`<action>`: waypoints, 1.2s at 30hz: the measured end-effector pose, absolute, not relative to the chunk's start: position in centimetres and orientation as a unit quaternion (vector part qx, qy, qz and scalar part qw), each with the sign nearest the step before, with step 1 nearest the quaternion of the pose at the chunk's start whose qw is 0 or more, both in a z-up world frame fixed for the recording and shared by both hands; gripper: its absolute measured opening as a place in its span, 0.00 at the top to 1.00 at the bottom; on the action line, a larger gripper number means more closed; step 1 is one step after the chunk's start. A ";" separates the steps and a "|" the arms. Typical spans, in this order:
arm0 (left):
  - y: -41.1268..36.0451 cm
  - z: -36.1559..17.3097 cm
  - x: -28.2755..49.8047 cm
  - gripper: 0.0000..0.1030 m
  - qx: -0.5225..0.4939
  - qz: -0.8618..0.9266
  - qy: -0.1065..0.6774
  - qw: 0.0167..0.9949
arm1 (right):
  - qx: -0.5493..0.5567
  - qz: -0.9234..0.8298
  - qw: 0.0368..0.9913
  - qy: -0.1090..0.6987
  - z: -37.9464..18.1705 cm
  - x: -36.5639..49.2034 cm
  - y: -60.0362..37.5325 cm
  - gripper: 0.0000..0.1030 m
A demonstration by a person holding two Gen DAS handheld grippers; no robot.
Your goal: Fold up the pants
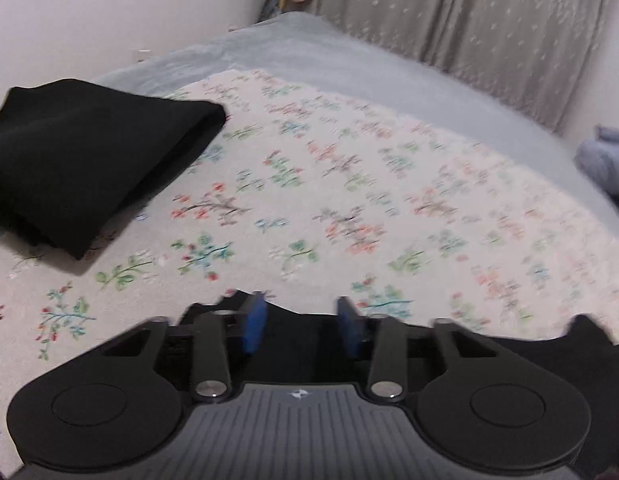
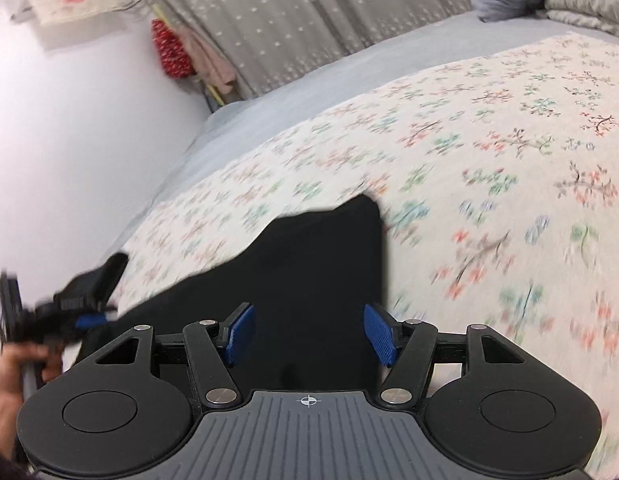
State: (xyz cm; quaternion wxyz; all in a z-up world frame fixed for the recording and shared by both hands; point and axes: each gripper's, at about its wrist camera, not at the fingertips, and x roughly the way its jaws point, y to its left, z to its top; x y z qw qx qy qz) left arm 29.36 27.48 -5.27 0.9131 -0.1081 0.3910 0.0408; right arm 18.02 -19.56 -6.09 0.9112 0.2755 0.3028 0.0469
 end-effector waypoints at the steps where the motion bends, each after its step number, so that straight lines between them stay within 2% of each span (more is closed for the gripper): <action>1: 27.5 -5.5 29.4 1.00 -0.101 0.060 0.393 0.912 | 0.279 0.055 0.910 0.302 -6.1 18.9 -20.1 0.42; 4: 27.8 -5.9 29.3 1.00 -0.104 0.076 0.389 0.912 | 0.286 0.093 0.907 0.294 -6.3 21.9 -20.8 0.57; 6: 27.6 -6.0 29.1 1.00 -0.092 0.080 0.385 0.915 | 0.283 0.110 0.899 0.316 -7.2 24.6 -20.5 0.71; 7: 27.4 -6.1 29.1 1.00 -0.083 0.082 0.384 0.916 | 0.272 0.099 0.898 0.331 -7.7 25.8 -20.3 0.75; 9: 27.3 -6.2 29.0 1.00 -0.073 0.089 0.382 0.917 | 0.249 0.076 0.903 0.343 -8.8 27.9 -20.5 1.00; 13: 28.0 -6.1 28.9 1.00 -0.077 0.113 0.375 0.917 | 0.266 0.036 0.907 0.325 -9.7 30.0 -22.2 1.00; 17: 28.5 -5.6 28.5 1.00 -0.069 0.120 0.362 0.922 | 0.196 0.017 0.919 0.343 -8.2 29.6 -20.7 1.00; 18: 28.6 -5.6 28.5 1.00 -0.069 0.117 0.360 0.923 | 0.187 0.019 0.921 0.341 -7.4 28.8 -20.5 0.87; 22: 29.1 -4.0 27.7 1.00 -0.092 0.119 0.348 0.925 | 0.184 0.062 0.924 0.329 -3.9 24.6 -20.3 0.85; 25: 28.5 -1.8 26.5 1.00 -0.099 0.105 0.329 0.933 | 0.139 0.079 0.927 0.339 -0.9 21.4 -19.4 0.76; 27: 27.0 -0.1 25.2 1.00 -0.088 0.076 0.320 0.940 | 0.128 0.113 0.921 0.351 0.8 19.1 -18.9 0.62; 32: 22.2 3.1 20.0 1.00 -0.035 0.002 0.285 0.958 | 0.124 0.204 0.905 0.351 4.3 12.1 -17.0 0.59; 35: 20.1 4.2 16.6 1.00 -0.038 -0.028 0.283 0.958 | 0.164 0.233 0.896 0.339 5.2 9.1 -16.4 0.51; 36: 19.7 4.3 15.6 0.96 -0.045 -0.038 0.285 0.957 | 0.176 0.243 0.893 0.336 5.2 8.5 -16.2 0.50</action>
